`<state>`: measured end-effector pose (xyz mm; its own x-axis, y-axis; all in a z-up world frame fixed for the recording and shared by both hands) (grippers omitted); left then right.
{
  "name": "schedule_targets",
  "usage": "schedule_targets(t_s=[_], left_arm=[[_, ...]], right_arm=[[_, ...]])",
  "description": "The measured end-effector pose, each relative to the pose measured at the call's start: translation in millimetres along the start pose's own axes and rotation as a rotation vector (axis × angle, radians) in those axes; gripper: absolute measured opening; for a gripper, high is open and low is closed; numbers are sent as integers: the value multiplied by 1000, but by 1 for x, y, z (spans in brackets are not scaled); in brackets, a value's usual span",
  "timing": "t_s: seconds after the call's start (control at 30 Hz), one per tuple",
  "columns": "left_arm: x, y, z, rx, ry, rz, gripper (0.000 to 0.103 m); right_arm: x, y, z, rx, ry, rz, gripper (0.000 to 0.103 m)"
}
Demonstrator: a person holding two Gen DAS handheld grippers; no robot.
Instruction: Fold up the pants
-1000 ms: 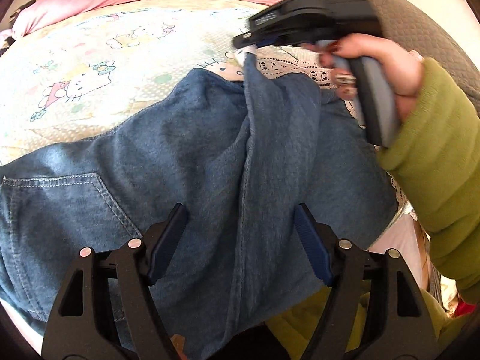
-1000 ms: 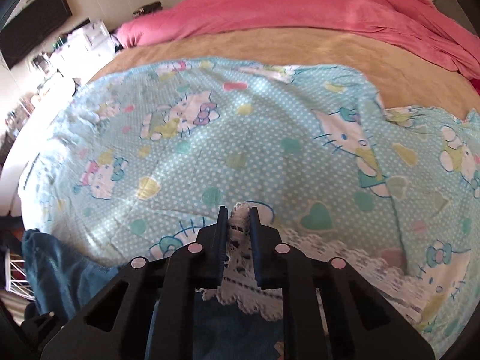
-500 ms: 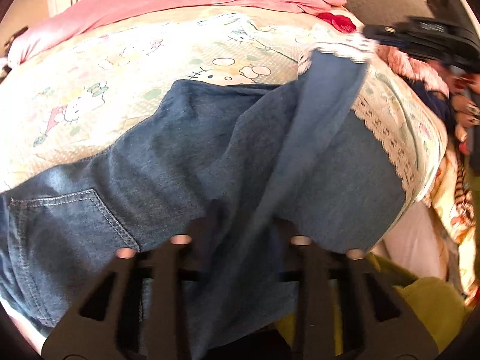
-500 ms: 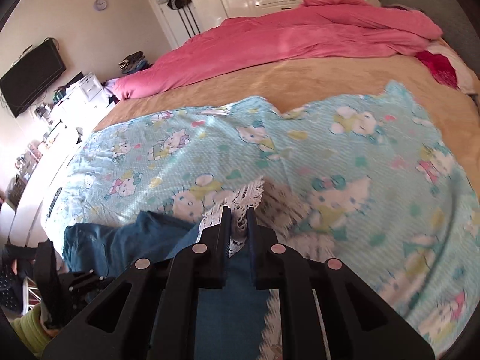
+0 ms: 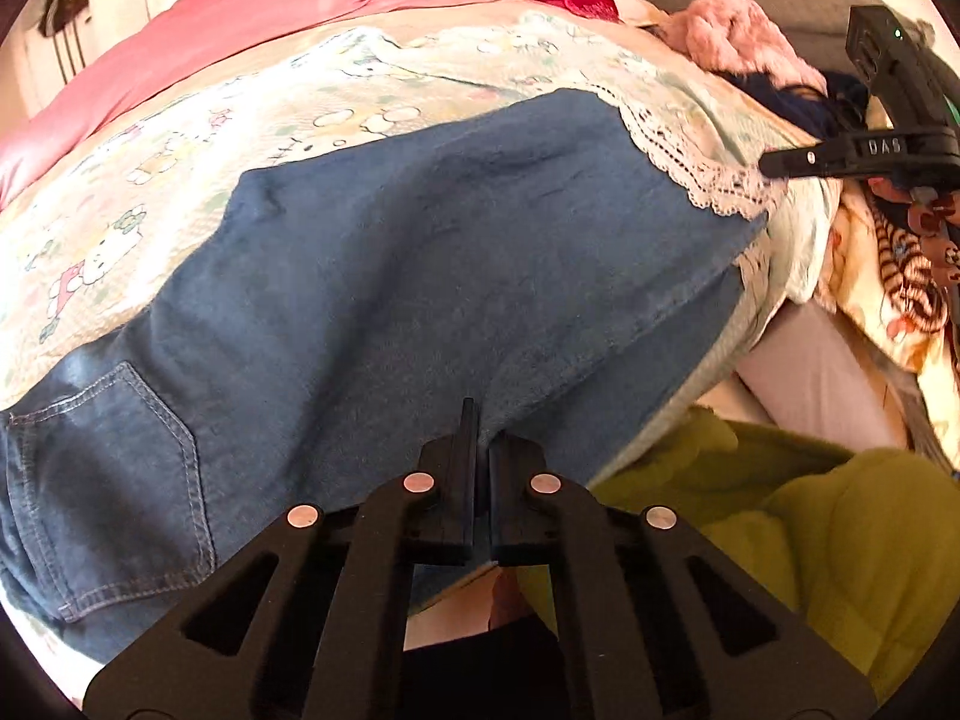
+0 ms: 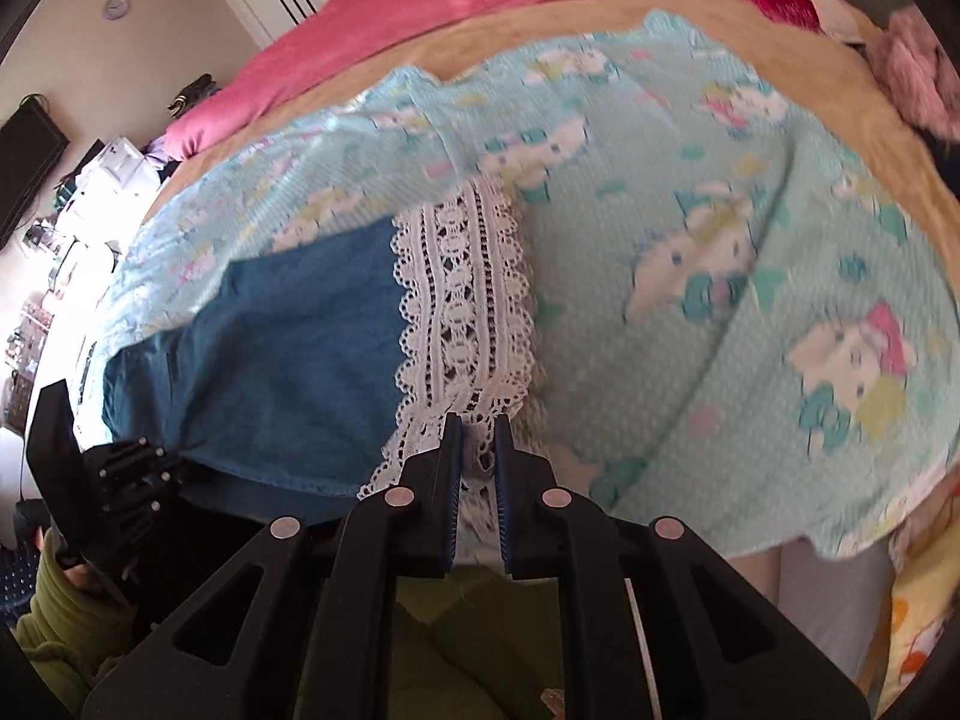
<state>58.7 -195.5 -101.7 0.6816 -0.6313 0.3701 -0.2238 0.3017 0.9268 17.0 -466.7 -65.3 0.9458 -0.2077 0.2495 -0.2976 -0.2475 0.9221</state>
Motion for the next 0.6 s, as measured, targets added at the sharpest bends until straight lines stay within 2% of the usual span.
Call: schedule_targets(t_s=[0.2, 0.3, 0.33, 0.4, 0.47, 0.53, 0.6], left_arm=[[-11, -7, 4, 7, -5, -28, 0], [-14, -12, 3, 0, 1, -35, 0], [-14, -13, 3, -3, 4, -36, 0], [-15, -13, 2, -11, 10, -35, 0], [-15, -13, 2, -13, 11, -34, 0], [-16, -13, 3, -13, 15, -31, 0], [-16, -13, 3, -11, 17, -29, 0]], right_arm=[[-11, -21, 4, -20, -2, -43, 10], [-11, -32, 5, -68, 12, -61, 11], [-11, -33, 3, -80, 33, -69, 14], [-10, -25, 0, -133, 65, -56, 19], [-7, -12, -5, -157, 88, -3, 19], [-4, -1, -23, -137, 158, 50, 22], [-9, -4, -56, -92, 307, 53, 25]])
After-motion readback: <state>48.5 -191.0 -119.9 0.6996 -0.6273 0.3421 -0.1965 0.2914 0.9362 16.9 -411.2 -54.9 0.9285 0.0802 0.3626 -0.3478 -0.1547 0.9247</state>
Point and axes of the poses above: each gripper's, at about its wrist camera, not at the fingertips, and y roughly against the way its jaws point, z to its right, x to its top, the point moved 5 cm from there along -y, roughly the way its jaws point, and after that the axes turned 11 degrees about -z, right-handed, at the moved point
